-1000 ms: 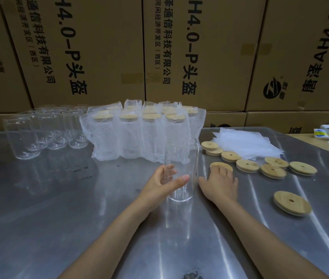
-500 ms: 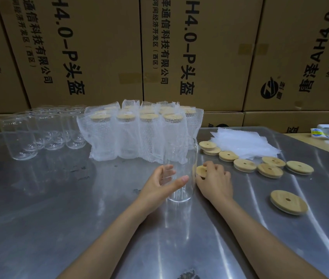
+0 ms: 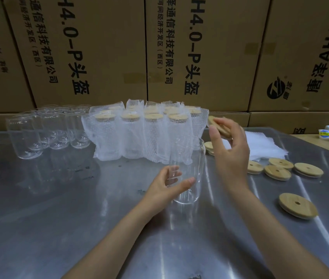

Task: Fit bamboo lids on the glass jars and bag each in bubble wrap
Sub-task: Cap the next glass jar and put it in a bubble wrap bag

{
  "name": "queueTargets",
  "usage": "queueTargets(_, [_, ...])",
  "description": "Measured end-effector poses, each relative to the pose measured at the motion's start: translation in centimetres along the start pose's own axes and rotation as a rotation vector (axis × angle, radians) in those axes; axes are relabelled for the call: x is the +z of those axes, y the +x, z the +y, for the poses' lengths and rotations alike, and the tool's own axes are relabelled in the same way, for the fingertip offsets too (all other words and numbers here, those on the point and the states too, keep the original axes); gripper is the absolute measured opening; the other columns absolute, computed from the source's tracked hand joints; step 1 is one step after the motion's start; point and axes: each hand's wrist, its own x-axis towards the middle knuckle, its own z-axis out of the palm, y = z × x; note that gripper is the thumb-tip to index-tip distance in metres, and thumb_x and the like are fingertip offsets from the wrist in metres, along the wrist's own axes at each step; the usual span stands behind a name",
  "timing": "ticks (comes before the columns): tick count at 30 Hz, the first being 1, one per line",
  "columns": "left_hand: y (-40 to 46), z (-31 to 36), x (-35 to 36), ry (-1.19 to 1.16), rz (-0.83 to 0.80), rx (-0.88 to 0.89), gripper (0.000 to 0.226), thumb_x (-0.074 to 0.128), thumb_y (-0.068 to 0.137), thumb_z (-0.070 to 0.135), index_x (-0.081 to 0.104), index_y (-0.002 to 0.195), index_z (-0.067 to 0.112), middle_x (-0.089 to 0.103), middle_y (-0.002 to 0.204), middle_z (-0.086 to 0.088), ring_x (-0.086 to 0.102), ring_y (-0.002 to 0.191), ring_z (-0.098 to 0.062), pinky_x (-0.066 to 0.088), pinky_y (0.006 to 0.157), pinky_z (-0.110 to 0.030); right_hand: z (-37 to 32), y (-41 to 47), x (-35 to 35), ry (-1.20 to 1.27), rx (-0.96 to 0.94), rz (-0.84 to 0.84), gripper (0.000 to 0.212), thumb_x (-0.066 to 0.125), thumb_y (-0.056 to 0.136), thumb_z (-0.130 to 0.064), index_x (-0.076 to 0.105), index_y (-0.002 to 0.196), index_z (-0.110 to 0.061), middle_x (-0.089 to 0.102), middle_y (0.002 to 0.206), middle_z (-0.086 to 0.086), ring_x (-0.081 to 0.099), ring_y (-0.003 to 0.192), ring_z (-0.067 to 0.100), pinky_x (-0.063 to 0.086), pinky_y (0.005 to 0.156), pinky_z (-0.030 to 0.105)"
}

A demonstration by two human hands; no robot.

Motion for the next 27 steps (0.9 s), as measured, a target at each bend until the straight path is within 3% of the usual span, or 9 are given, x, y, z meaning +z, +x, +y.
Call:
queueTargets(3, [0.0, 0.1, 0.1, 0.007, 0.005, -0.003, 0.077, 0.076, 0.046, 0.067, 0.051, 0.113, 0.037, 0.059, 0.122, 0.011, 0.057, 0.117, -0.009, 0.047, 0.103, -0.035, -1.9, -0.8, 0.5, -0.023, -0.177, -0.159, 0.024, 0.056, 0.092, -0.041, 0.061, 0.114, -0.034, 0.053, 0.119, -0.021, 0.052, 0.118, 0.008, 0.043, 0.099, 0.027])
queueTargets(7, [-0.2, 0.5, 0.3, -0.004, -0.002, 0.019, 0.092, 0.076, 0.049, 0.065, 0.051, 0.126, 0.021, 0.059, 0.127, 0.0, 0.056, 0.12, -0.016, 0.046, 0.104, -0.041, -1.8, -1.7, 1.4, -0.161, -0.219, -0.359, 0.024, 0.059, 0.094, -0.032, 0.067, 0.115, -0.026, 0.054, 0.12, -0.011, 0.051, 0.118, 0.008, 0.043, 0.101, 0.038])
queueTargets(11, [-0.5, 0.8, 0.4, -0.001, 0.005, 0.014, 0.095, 0.075, 0.047, 0.065, 0.051, 0.127, 0.02, 0.058, 0.127, 0.001, 0.055, 0.121, -0.015, 0.05, 0.098, -0.035, -1.4, -1.6, 1.3, -0.212, -0.163, -0.391, 0.019, 0.056, 0.096, -0.033, 0.066, 0.111, -0.029, 0.055, 0.11, -0.013, 0.053, 0.108, 0.01, 0.044, 0.092, 0.029])
queueTargets(15, [-0.6, 1.0, 0.5, 0.003, 0.015, 0.013, 0.093, 0.075, 0.048, 0.064, 0.05, 0.126, 0.019, 0.058, 0.128, 0.001, 0.056, 0.121, -0.015, 0.047, 0.103, -0.04, -1.2, -1.4, 1.1, -0.302, -0.219, -0.403, 0.023, 0.058, 0.091, -0.043, 0.066, 0.108, -0.029, 0.056, 0.105, -0.013, 0.048, 0.106, 0.009, 0.035, 0.09, 0.017])
queueTargets(18, [-0.7, 1.2, 0.5, -0.003, 0.011, 0.015, 0.092, 0.074, 0.051, 0.061, 0.05, 0.128, 0.016, 0.058, 0.13, -0.001, 0.055, 0.122, -0.017, 0.044, 0.105, -0.042, -1.1, -1.5, 1.1, -0.305, -0.242, -0.401, 0.024, 0.067, 0.086, -0.04, 0.066, 0.106, -0.026, 0.057, 0.105, -0.011, 0.049, 0.105, 0.007, 0.038, 0.09, 0.019])
queueTargets(22, [-0.9, 1.4, 0.6, 0.001, 0.012, 0.016, 0.091, 0.074, 0.053, 0.058, 0.05, 0.129, 0.014, 0.058, 0.131, -0.003, 0.055, 0.123, -0.019, 0.044, 0.106, -0.043, -0.8, -1.8, 1.2, -0.293, -0.25, -0.379, 0.027, 0.068, 0.085, -0.037, 0.065, 0.11, -0.027, 0.056, 0.109, -0.011, 0.052, 0.105, 0.008, 0.046, 0.09, 0.032])
queueTargets(27, [-0.8, 1.2, 0.7, 0.009, 0.031, -0.001, 0.08, 0.077, 0.058, 0.051, 0.051, 0.126, 0.016, 0.059, 0.126, -0.002, 0.056, 0.12, -0.016, 0.047, 0.103, -0.038, 1.0, -2.5, 1.0, -0.181, -0.247, -0.385, 0.038, 0.048, 0.091, -0.048, 0.05, 0.127, -0.036, 0.046, 0.131, -0.019, 0.044, 0.127, 0.006, 0.041, 0.102, 0.032])
